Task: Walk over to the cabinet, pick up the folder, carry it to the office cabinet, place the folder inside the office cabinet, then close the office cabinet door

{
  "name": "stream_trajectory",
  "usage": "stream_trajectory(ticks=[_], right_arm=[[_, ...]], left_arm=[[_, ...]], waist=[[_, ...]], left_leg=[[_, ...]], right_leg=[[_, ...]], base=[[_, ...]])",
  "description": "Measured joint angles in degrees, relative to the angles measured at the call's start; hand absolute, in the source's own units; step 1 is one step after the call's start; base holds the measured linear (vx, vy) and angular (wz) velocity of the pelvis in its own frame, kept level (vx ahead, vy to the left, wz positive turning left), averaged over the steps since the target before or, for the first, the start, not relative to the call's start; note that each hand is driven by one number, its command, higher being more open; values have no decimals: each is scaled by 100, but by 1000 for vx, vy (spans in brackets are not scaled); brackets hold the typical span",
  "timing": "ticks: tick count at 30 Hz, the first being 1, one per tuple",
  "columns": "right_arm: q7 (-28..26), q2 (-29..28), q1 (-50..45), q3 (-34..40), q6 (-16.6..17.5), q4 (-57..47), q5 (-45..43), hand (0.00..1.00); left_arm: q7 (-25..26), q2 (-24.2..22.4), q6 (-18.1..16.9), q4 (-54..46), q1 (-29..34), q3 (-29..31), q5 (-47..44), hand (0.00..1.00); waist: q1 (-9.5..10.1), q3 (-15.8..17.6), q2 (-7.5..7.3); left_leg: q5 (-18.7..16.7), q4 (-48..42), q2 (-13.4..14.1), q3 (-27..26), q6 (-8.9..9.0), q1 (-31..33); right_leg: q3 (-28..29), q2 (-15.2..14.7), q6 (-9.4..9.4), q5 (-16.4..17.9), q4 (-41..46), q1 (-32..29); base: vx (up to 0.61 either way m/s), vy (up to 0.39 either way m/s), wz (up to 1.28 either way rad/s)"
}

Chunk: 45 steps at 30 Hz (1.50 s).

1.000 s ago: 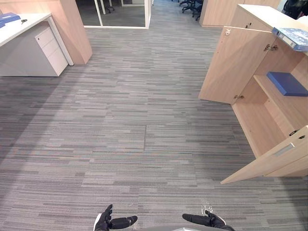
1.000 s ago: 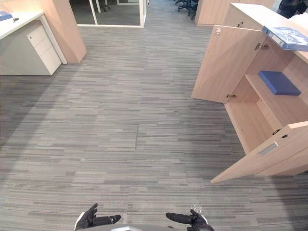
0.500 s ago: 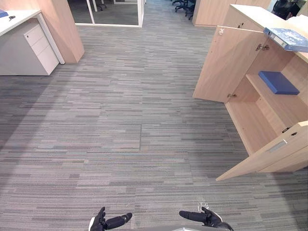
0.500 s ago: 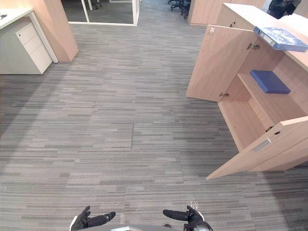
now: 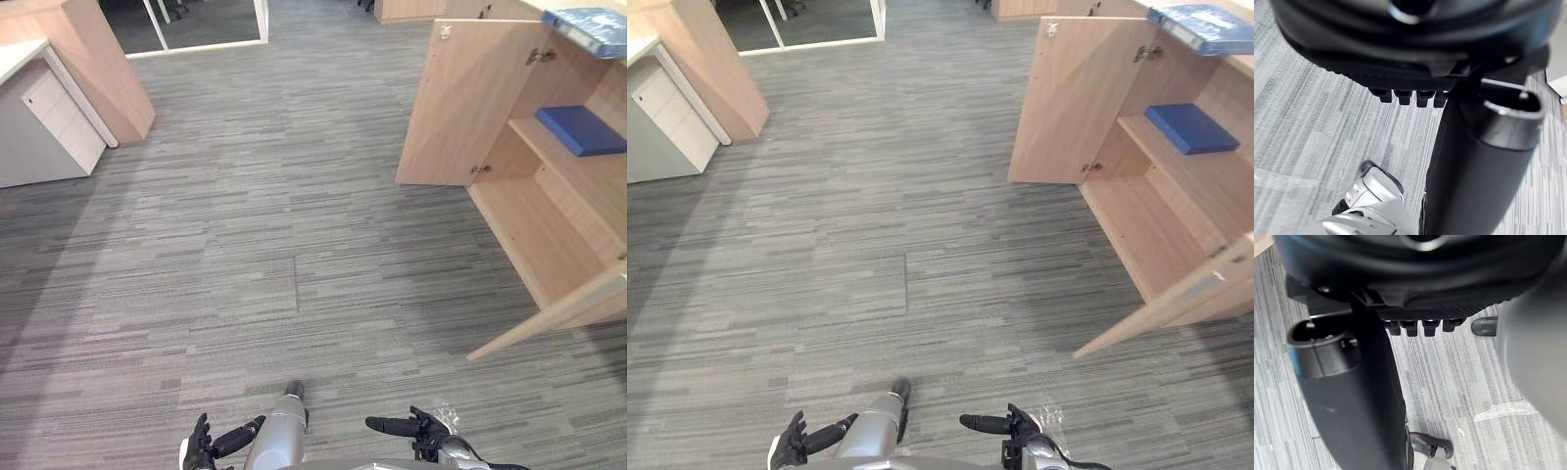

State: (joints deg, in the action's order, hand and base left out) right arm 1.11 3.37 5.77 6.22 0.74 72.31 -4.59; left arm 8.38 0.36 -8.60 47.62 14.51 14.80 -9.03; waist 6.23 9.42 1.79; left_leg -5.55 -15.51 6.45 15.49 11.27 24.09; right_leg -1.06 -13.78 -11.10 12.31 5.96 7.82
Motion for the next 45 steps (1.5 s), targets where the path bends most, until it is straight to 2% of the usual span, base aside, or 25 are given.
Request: stream_trajectory(ticks=[1, 2, 3, 4, 5, 6, 7, 8, 9, 10, 12, 14, 15, 18, 20, 24, 26, 28, 30, 33, 37, 39, 40, 41, 45], right_arm=[[23, -176, 44, 245, -9, 95, 0, 100], [16, -292, 96, 361, -13, 162, 1, 100], [-45, -477, 199, 434, 5, 144, 1, 100], [-69, -547, 204, 429, 2, 137, 1, 100], [-92, -565, 169, 405, -8, 128, -1, 100], [-133, -538, 46, 386, -17, 2, -1, 100], [-142, -524, -3, 386, -18, -78, 1, 100], [-161, -478, -48, 384, -2, -213, 2, 100], [-167, -435, -43, 385, 11, -276, 3, 100], [-168, -415, -30, 385, 21, -283, 3, 100], [-180, -406, 49, 380, 62, -302, 2, 100], [-193, -407, 152, 368, 119, -370, 10, 100], [-192, -423, 162, 382, 129, -432, -4, 100], [-146, -525, 172, 266, 135, -574, -8, 100], [-151, -604, 99, 288, 139, -525, -12, 100], [-183, -612, -142, 492, 164, -517, -14, 100], [-163, -621, -159, 640, 157, -531, -16, 100], [-127, -556, -172, 701, 109, -501, -36, 100], [-101, -547, -163, 855, 79, -402, -91, 100], [-65, -514, -167, 880, 69, -383, -229, 100], [-4, -526, -169, 702, 35, -289, -230, 100], [33, -511, -227, 352, 38, -335, -229, 100], [51, -578, -255, 157, 39, -368, -230, 100], [16, -707, -278, -37, 30, -404, -232, 100], [-102, -748, -182, -104, 62, -516, -228, 100]], left_arm=[[10, 151, 7, 9, -17, 12, -47, 100], [53, 215, 8, 18, -11, 28, -48, 100], [71, 227, 32, 54, -20, 48, -48, 100], [20, 251, 34, 58, -27, 71, -50, 100], [-17, 278, 30, 57, -14, 58, -51, 100], [-83, 296, -1, 89, -1, 0, -51, 100], [-130, 290, -16, 89, -1, -4, -51, 100], [-160, 247, -21, 101, -1, -28, -51, 100], [-213, 231, -21, 134, 0, -111, -46, 100], [-252, 216, -24, 174, -3, -132, -45, 100], [-296, 187, -25, 340, -24, -207, -45, 100], [-352, 169, 15, 429, -125, -199, -48, 100], [-359, 157, 22, 442, -138, -199, -50, 100], [-379, 158, 28, 427, -230, -20, -51, 100], [-386, 133, 38, 331, -232, 119, -51, 100], [-453, -116, 83, 350, -188, 238, -51, 100], [-535, -115, 120, 312, -258, 262, -63, 100], [-598, -195, 132, 304, -234, 409, -242, 100], [-607, -168, 140, 301, -222, 461, -321, 100], [-606, -169, 141, 82, -146, 474, -397, 100], [-582, -211, 142, -82, -129, 690, -511, 100], [-563, -313, 141, -161, -139, 798, -561, 100], [-562, -382, 151, -174, -165, 912, -654, 100], [-489, -250, 117, -229, -291, 984, -693, 100], [-392, -441, 39, -341, -401, 1034, -751, 100]], waist=[[60, -70, -343], [64, -153, -468], [73, -220, -525], [101, -261, -612], [109, -297, -633], [70, -413, -598], [27, -451, -590], [-46, -518, -554], [-81, -519, -434], [-102, -511, -363], [-103, -467, -243], [-104, -105, -118], [-96, -49, -97], [-84, 104, -241], [-89, -21, -365], [-135, -297, -90], [-148, -286, -36], [-101, -180, 122], [-39, -146, 18], [-3, -129, -101], [218, -2, -281], [215, -36, -222], [232, -73, -283], [234, -159, -581], [270, -303, -522]], left_leg=[[251, -484, -330, -314, 36, 108], [258, -672, -458, -385, 24, 148], [186, -1015, -655, -628, -467, 19], [76, -965, -753, -923, -702, -235], [50, -855, -857, -1113, -875, -447], [4, -584, -1126, -1454, -1252, -880], [12, -439, -1246, -1527, -1357, -1055], [75, -59, -1438, -1644, -1529, -1413], [126, 290, -1491, -1743, -1617, -1747], [138, 428, -1484, -1778, -1637, -1906], [125, 676, -1405, -1971, -1693, -2186], [-54, 815, -1261, -2253, -1759, -2616], [-118, 816, -1221, -2324, -1743, -2702], [-424, 836, -1180, -2590, -1597, -3115], [-813, 685, -1080, -2587, -1597, -3219], [-1668, -448, -317, -2493, -1251, -3118], [-1559, -2199, -11, -2272, -1136, -2440], [-1059, -4529, 333, -2023, -835, -1754], [-1067, -5151, 330, -1984, -846, -1439], [-1143, -4791, 239, -1840, -933, -776], [-1140, -2536, -338, -564, -951, -389], [-649, -1244, -345, 185, -994, -373], [60, -1143, -342, 141, -307, -472], [-67, -1248, -614, 15, -479, -484], [-625, -1877, -779, -327, -750, -502]], right_leg=[[76, -413, 194, 137, 30, 46], [165, -553, 301, 17, 123, -40], [374, -789, 640, -411, 722, -356], [464, -1001, 888, -664, 1089, -531], [454, -1175, 1083, -868, 1361, -635], [265, -1605, 1573, -1192, 2533, -1087], [33, -1793, 1775, -1213, 3202, -1320], [-580, -2128, 2114, -1240, 4175, -1610], [-1306, -2240, 2206, -1205, 4651, -1678], [-1692, -2201, 2167, -1129, 4761, -1676], [-2281, -1693, 1644, -407, 4796, -1732], [-2811, -753, 1147, 327, 4448, -1806], [-2990, -549, 1086, 410, 4292, -1857], [-4135, -254, 1182, 374, 3310, -1984], [-4564, -206, 1632, 115, 2392, -1988], [-4783, 437, 1658, -88, 1774, -1549], [-4728, 769, 1668, 66, 1550, -1299], [-4305, 1246, 1629, 148, 1104, -606], [-3891, 1308, 1543, 175, 838, -144], [-3239, 1295, 1403, 99, 401, 236], [-2112, 805, 881, 107, 238, 585], [-1827, 671, 488, 239, 198, 783], [-1651, 540, 241, 381, 220, 937], [-1527, 277, 242, 402, 224, 912], [-1320, 49, 219, -47, 281, 918]], base=[[315, 372, -51], [500, 565, -108], [447, 480, -115], [446, 495, -111], [425, 468, -85], [413, 451, -59], [468, 528, -50], [351, 408, -38], [332, 367, -45], [307, 281, -65], [248, 176, -73], [164, 77, -84], [160, 38, -73], [150, -17, -41], [228, -92, -3], [412, -145, -5], [495, -158, -37], [476, -30, -94], [439, 53, -104], [452, 120, -124], [462, 369, -147], [509, 480, -95], [483, 457, -42], [450, 401, -23], [316, 338, -35]])
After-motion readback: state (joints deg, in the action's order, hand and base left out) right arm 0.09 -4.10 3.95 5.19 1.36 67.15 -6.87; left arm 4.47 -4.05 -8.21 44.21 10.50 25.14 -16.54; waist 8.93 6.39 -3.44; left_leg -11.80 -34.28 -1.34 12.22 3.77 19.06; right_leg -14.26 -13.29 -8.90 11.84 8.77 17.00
